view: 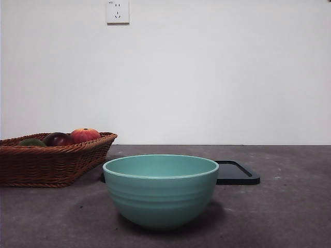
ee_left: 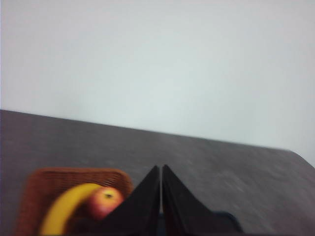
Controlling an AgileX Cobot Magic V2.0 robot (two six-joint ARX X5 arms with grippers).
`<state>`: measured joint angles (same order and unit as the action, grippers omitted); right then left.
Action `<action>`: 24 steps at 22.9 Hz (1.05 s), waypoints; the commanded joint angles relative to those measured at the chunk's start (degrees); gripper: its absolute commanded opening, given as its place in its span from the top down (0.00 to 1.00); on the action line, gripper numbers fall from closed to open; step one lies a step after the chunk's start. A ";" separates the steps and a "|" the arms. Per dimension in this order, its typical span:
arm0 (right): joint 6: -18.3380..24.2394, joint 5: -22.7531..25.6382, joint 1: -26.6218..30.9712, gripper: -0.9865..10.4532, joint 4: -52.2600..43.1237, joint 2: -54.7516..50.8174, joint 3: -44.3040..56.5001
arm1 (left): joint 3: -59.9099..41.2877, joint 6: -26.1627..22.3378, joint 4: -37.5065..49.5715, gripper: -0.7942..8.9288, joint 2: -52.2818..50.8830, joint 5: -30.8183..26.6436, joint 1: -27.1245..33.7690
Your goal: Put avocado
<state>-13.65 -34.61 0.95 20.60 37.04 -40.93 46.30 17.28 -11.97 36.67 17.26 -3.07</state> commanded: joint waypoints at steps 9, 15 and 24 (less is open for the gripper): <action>11.21 -4.79 -5.25 0.91 10.99 5.46 -8.15 | 6.80 -0.57 -6.80 0.91 5.27 11.93 -2.97; 12.44 -4.76 -5.70 0.91 16.76 3.74 -8.35 | 6.80 -4.96 -15.15 0.91 2.60 11.93 -4.57; 15.63 -3.43 -5.70 0.90 22.64 -3.93 -8.33 | 6.80 -12.57 -25.07 0.80 -5.07 11.93 -5.46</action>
<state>1.17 -38.17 -4.56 43.53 32.69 -48.38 51.88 6.81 -37.56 31.16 28.80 -8.38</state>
